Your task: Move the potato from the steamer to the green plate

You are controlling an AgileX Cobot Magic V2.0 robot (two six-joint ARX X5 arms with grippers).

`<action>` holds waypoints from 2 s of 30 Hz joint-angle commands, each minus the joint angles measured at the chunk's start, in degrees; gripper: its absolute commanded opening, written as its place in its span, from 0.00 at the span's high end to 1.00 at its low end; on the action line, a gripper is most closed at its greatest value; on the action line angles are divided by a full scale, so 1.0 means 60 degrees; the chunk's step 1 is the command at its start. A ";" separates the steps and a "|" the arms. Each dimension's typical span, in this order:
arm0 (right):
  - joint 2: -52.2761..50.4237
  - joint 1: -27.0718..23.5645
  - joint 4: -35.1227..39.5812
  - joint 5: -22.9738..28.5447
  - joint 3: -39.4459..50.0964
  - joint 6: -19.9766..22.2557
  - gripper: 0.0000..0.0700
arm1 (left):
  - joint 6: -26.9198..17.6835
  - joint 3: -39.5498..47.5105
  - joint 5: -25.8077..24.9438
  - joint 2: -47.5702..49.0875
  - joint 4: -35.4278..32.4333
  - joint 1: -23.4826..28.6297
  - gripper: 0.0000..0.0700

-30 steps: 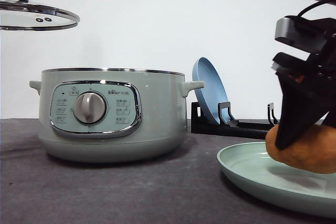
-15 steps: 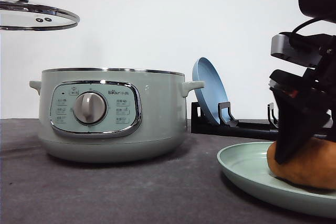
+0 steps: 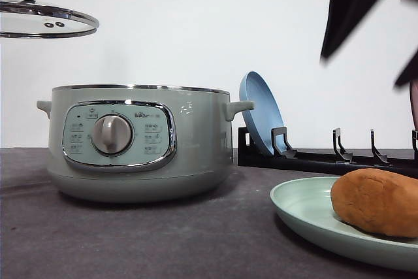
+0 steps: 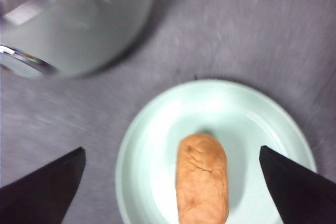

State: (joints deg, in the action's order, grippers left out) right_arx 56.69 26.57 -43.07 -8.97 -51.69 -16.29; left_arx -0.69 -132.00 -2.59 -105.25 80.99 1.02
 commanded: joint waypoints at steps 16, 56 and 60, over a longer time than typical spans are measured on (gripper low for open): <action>-0.3096 0.0051 -0.2170 0.0320 -0.3397 0.0135 0.00 | 0.0168 -0.0415 -0.0040 0.0036 0.0000 -0.0243 1.00; -0.3789 0.0051 -0.2192 0.0321 -0.3397 0.0109 0.00 | 0.0195 0.1028 -0.0036 0.0033 -0.0476 -0.4488 1.00; -0.3789 0.0051 -0.2188 0.0324 -0.3397 0.0110 0.00 | 0.0194 0.1250 -0.0036 0.0033 -0.0615 -0.4495 1.00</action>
State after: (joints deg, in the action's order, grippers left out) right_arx 33.63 26.57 -56.51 -7.27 -71.13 -15.90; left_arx 0.75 -123.19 -2.72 -105.25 78.82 -25.54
